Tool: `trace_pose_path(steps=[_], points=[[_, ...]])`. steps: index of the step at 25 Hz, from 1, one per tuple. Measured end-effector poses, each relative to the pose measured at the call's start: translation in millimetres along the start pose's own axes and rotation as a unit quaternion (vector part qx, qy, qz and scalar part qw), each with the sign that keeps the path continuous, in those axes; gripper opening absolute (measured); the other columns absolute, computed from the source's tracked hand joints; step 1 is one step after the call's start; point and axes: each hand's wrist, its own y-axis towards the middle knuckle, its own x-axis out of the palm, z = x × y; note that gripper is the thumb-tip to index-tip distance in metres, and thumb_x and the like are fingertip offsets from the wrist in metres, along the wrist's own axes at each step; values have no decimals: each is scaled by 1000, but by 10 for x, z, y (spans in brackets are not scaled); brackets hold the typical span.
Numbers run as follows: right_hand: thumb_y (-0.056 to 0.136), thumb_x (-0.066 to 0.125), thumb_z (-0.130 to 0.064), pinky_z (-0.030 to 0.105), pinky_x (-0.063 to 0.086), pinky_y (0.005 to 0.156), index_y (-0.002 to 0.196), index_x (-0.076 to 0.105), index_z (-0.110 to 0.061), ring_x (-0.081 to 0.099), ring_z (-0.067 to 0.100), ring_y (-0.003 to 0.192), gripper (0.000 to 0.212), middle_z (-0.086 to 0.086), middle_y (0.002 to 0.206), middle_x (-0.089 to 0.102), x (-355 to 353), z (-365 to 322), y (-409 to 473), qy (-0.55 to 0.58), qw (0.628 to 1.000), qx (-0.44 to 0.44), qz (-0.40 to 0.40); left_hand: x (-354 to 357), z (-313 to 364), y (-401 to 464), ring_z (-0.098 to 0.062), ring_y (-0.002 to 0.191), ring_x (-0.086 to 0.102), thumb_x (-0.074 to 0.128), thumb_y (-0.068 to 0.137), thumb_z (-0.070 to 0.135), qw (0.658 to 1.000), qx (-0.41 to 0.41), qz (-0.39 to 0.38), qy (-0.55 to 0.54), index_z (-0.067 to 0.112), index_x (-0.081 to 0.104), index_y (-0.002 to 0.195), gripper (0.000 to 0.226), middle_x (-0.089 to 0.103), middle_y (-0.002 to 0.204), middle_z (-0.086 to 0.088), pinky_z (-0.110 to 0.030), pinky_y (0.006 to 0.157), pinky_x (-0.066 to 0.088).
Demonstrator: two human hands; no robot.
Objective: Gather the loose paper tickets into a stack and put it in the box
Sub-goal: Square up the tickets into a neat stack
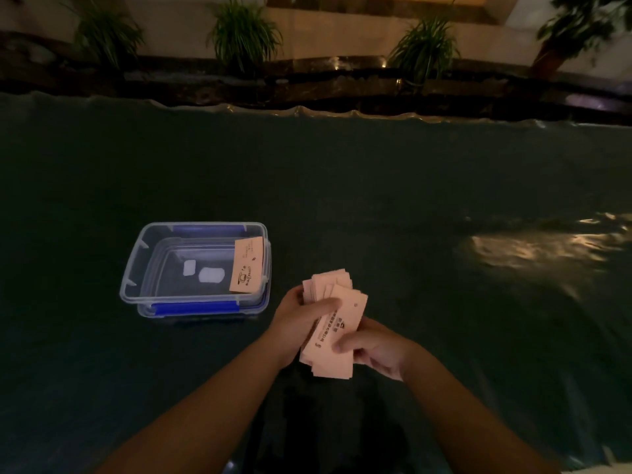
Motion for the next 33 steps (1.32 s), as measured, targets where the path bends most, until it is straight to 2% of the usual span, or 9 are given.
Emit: trace_pose_path(steps=[4,8,12,15,18,22,26,30,33], points=[[65,69,2,51,53,111,134,69,-16,72,26,121,71,10,125,79,285,121,42,-46,996,-44,60,-106,-89,-179,-21,120,64,85,62,29,989,-6,-79,128,29,38,147,98,65,131,2,-53,104,52],[59,69,14,39,61,85,144,46,-23,71,21,114,96,6,125,72,493,223,100,-92,984,-105,111,-365,-153,-274,-9,125,60,85,67,11,968,60,-133,206,26,30,153,103,62,134,6,-40,111,48],[68,81,0,37,56,106,144,43,-33,70,10,125,91,-7,133,71,579,166,124,-154,966,-159,133,-505,-155,-310,12,120,56,94,68,14,946,170,-125,246,29,39,146,97,57,136,14,-6,95,41],[79,85,-20,30,49,113,154,31,-32,66,-2,126,94,-16,136,68,660,131,125,-207,953,-169,141,-538,-209,-244,10,118,59,94,69,16,938,206,-109,256,36,34,142,96,61,131,13,-10,96,43],[86,83,-16,28,48,115,153,23,-40,64,-6,125,94,-17,137,64,700,179,163,-227,949,-164,144,-572,-268,-184,9,121,58,95,70,22,936,206,-114,260,35,31,147,101,61,133,15,-18,104,44],[83,85,-12,26,48,114,160,13,-36,62,-7,126,108,-18,141,58,691,227,216,-240,952,-145,121,-621,-374,-109,8,128,53,97,64,32,945,179,-126,243,30,4,162,135,52,141,18,-26,115,36],[80,89,-14,30,40,122,168,1,-31,53,-1,140,125,-17,152,48,684,224,262,-261,950,-140,100,-637,-420,-67,5,142,36,99,55,43,945,180,-108,252,32,-18,162,158,34,155,22,-35,124,22],[72,94,-22,33,36,126,168,-1,-38,44,4,149,135,-11,166,36,679,243,330,-276,944,-138,121,-611,-487,-61,-2,147,37,97,59,49,943,185,-105,256,36,-14,161,151,36,161,11,-46,127,26],[72,92,-25,43,41,125,166,7,-34,50,6,144,127,-7,160,46,670,269,340,-274,943,-136,131,-572,-489,-96,-2,147,37,95,60,51,944,184,-105,254,35,-11,162,147,36,161,9,-46,126,27]])
